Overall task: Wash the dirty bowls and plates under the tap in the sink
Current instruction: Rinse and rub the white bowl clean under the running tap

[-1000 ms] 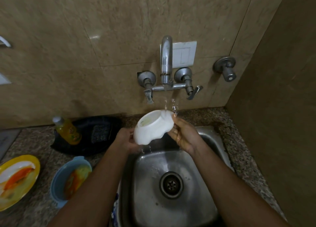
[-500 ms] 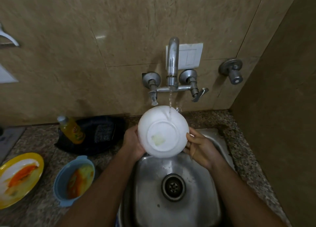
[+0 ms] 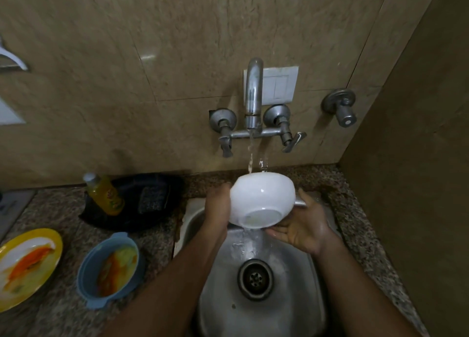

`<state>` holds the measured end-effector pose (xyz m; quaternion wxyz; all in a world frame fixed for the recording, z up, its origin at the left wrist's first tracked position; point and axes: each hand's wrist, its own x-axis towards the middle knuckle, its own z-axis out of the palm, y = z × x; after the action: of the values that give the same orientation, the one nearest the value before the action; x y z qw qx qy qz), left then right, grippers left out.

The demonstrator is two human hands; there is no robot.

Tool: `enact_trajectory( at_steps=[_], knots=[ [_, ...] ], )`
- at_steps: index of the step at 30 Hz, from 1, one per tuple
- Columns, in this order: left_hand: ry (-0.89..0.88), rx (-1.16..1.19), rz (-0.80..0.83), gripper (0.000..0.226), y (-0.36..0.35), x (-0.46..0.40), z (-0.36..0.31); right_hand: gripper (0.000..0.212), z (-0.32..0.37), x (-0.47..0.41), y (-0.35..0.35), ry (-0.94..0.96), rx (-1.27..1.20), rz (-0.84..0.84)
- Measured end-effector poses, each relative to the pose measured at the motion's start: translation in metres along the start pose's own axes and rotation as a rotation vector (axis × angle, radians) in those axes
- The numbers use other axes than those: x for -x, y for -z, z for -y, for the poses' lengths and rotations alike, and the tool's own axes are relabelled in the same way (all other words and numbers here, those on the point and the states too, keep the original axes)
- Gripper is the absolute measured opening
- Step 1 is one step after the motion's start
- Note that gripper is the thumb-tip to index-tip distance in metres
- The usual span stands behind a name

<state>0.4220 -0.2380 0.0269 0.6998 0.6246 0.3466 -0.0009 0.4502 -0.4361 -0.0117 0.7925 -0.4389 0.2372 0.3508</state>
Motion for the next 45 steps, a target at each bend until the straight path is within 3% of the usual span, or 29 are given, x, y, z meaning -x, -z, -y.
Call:
enact_trajectory(
  at_steps=[4, 7, 9, 11, 13, 16, 25, 33, 38, 42, 45],
  knots=[
    [-0.14, -0.181, -0.009, 0.023, -0.012, 0.002, 0.005, 0.057, 0.002, -0.001, -0.01, 0.063, -0.098, 0.003],
    [-0.198, -0.126, 0.043, 0.008, -0.008, 0.002, 0.007, 0.048, -0.003, -0.003, -0.015, 0.182, -0.155, 0.025],
    [-0.078, -0.069, 0.095, 0.026, -0.001, -0.001, 0.007, 0.038, -0.007, -0.003, -0.012, 0.215, -0.162, 0.077],
    [0.097, -0.067, 0.187, 0.038, 0.008, -0.007, 0.009, 0.052, -0.01, -0.003, -0.008, 0.231, -0.106, 0.094],
    [0.222, -0.066, 0.272, 0.039, 0.021, -0.007, 0.011, 0.064, -0.012, -0.005, -0.003, 0.236, -0.043, 0.113],
    [0.264, -0.104, 0.336, 0.037, 0.036, -0.009, 0.017, 0.068, -0.016, -0.004, 0.0, 0.23, 0.048, 0.097],
    [0.199, -0.385, 0.282, 0.031, 0.035, -0.006, 0.004, 0.048, -0.017, -0.009, 0.0, 0.206, 0.304, -0.09],
    [0.054, -0.54, 0.22, 0.025, 0.052, -0.02, -0.023, 0.038, -0.01, -0.01, -0.027, 0.287, 0.433, -0.035],
    [-0.003, -0.568, 0.347, 0.04, 0.055, -0.02, -0.027, 0.036, -0.004, -0.008, -0.034, 0.407, 0.46, -0.132],
    [-0.15, -0.557, 0.287, 0.046, 0.036, -0.016, -0.024, 0.037, 0.01, 0.003, -0.03, 0.521, 0.465, -0.159],
    [-0.138, -0.463, 0.274, 0.044, 0.018, -0.01, -0.016, 0.024, 0.042, 0.021, -0.039, 0.734, 0.47, -0.194]
  ],
)
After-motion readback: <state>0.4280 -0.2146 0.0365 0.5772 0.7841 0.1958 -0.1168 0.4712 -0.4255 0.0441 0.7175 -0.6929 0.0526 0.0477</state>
